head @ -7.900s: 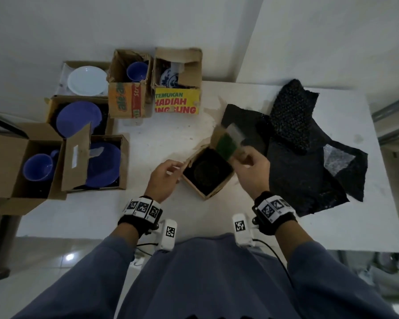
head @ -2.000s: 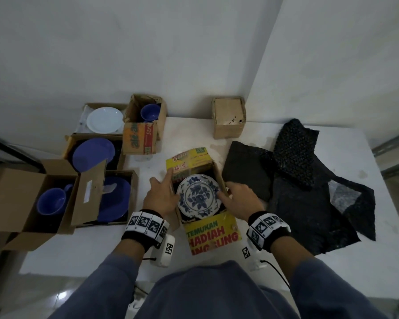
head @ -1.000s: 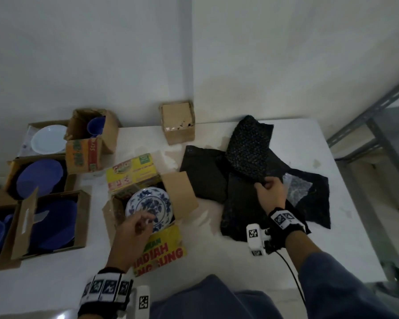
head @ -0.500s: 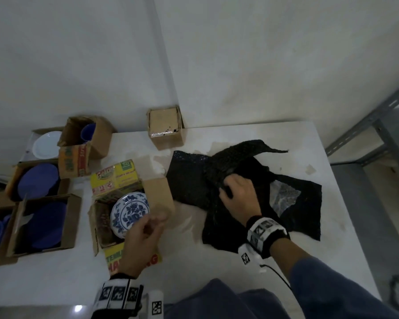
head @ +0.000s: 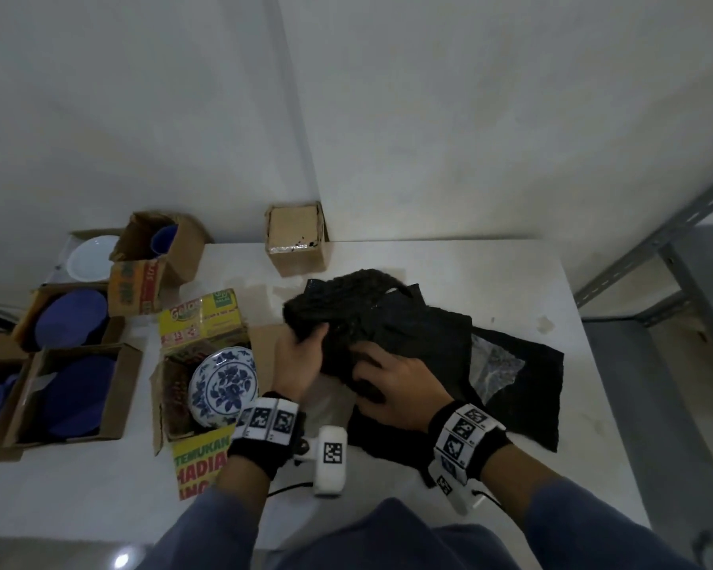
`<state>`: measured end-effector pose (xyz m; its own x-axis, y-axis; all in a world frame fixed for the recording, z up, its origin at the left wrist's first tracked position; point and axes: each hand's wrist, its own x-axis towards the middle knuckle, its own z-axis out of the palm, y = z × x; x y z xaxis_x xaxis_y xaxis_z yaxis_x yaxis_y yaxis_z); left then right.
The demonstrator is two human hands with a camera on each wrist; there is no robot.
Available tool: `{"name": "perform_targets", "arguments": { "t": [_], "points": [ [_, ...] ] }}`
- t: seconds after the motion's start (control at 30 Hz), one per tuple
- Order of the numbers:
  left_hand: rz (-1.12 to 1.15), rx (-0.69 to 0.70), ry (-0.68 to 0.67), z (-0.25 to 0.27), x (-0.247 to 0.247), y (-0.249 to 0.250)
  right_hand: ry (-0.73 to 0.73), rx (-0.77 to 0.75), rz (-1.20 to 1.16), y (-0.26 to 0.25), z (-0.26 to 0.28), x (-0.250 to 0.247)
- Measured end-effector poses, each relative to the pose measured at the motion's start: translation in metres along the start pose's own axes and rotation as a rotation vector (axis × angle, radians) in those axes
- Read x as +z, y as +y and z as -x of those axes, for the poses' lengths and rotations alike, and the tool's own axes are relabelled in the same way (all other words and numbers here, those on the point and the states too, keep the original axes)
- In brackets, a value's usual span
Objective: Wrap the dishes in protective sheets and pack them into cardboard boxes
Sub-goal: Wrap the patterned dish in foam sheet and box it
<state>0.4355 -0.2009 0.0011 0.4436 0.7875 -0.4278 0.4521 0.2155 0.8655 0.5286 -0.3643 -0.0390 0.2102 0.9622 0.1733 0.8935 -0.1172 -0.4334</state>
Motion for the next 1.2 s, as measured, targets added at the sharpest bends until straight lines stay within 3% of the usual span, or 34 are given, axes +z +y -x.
{"name": "perform_targets", "arguments": {
  "t": [0.1,0.17,0.23,0.3,0.43,0.63,0.73,0.87,1.0,1.1,1.2],
  "points": [
    [0.220,-0.160,-0.039,-0.014,-0.020,-0.010,-0.030,0.175,-0.106,0.004,-0.002,-0.014],
    [0.318,-0.190,-0.059,-0.016,-0.032,-0.008,0.065,0.318,-0.249,0.008,-0.012,-0.017],
    [0.364,-0.233,-0.102,-0.018,-0.040,-0.010,0.153,0.427,-0.428,0.011,-0.025,-0.017],
    [0.343,-0.254,-0.124,-0.016,-0.045,-0.010,0.113,0.517,-0.661,0.011,-0.039,-0.019],
    [0.309,-0.214,-0.131,-0.006,-0.053,-0.004,0.052,0.585,-0.967,0.005,-0.063,-0.012],
    [0.115,-0.071,-0.229,0.002,-0.087,-0.024,0.196,0.589,-1.039,-0.015,-0.082,-0.010],
    [0.208,-0.009,-0.126,0.007,-0.104,-0.037,0.261,0.670,-0.999,-0.020,-0.089,-0.006],
    [0.252,0.133,0.048,0.018,-0.123,-0.039,0.325,0.600,-0.858,-0.032,-0.094,-0.003],
    [0.157,0.277,-0.024,0.021,-0.143,-0.035,0.306,0.425,-0.896,-0.056,-0.102,-0.013],
    [-0.085,0.440,0.007,0.015,-0.164,-0.028,0.190,0.296,-0.834,-0.070,-0.110,-0.024],
    [-0.134,0.544,0.005,0.010,-0.182,-0.013,0.190,0.240,-0.761,-0.083,-0.124,-0.034]
  ]
}}
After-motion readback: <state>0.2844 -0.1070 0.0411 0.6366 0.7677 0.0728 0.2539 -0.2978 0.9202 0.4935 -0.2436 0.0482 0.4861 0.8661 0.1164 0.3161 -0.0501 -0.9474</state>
